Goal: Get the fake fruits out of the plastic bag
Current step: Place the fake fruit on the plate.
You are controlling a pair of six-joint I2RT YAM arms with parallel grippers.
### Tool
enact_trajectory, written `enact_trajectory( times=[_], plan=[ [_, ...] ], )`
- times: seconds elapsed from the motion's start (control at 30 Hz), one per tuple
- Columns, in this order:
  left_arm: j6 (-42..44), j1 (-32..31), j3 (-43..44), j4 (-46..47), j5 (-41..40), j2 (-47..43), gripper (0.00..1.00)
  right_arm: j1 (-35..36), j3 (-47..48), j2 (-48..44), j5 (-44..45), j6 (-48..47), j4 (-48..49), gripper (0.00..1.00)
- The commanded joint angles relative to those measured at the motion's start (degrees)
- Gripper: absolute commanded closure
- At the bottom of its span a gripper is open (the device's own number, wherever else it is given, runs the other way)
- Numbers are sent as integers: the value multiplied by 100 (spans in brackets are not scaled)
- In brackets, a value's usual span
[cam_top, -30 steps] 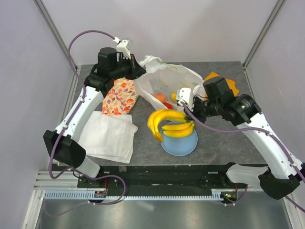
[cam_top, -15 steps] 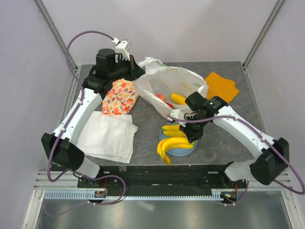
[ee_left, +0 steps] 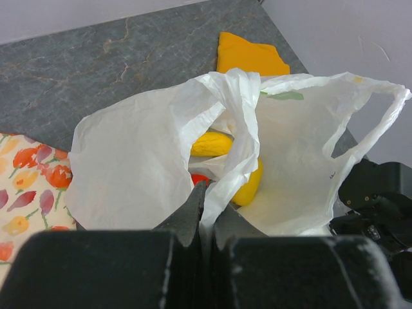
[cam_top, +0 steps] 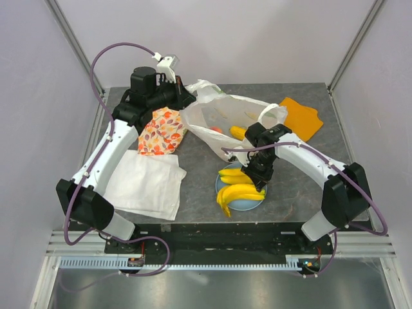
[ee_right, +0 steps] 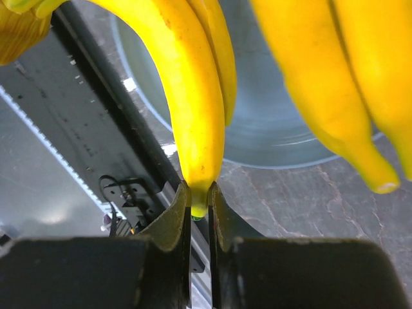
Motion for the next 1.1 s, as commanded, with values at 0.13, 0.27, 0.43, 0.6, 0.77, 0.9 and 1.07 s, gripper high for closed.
enact_trajectory(
  times=[0.13, 0.27, 0.43, 0.6, 0.77, 0.9, 1.07],
  plan=[
    [200, 12, 2, 181, -24, -140, 98, -167, -203, 171, 630, 346, 754, 100],
    [182, 12, 46, 190, 11, -87, 98, -184, -405, 145, 691, 505, 1167, 98],
    [173, 12, 46, 190, 55, -61, 99, -184, -634, 207, 691, 645, 1440, 82],
    [156, 12, 46, 216, 55, -35, 98, -193, -731, 32, 850, 742, 1546, 37],
    [129, 12, 178, 234, 107, 27, 98, -184, -241, -381, 710, 637, 986, 2],
    [94, 12, 204, 251, 186, 71, 99, -184, 463, -645, 385, 348, 125, 2],
    [-2, 12, 222, 269, 318, 97, 98, -184, 2167, -892, -117, -488, -1380, 2]
  ],
)
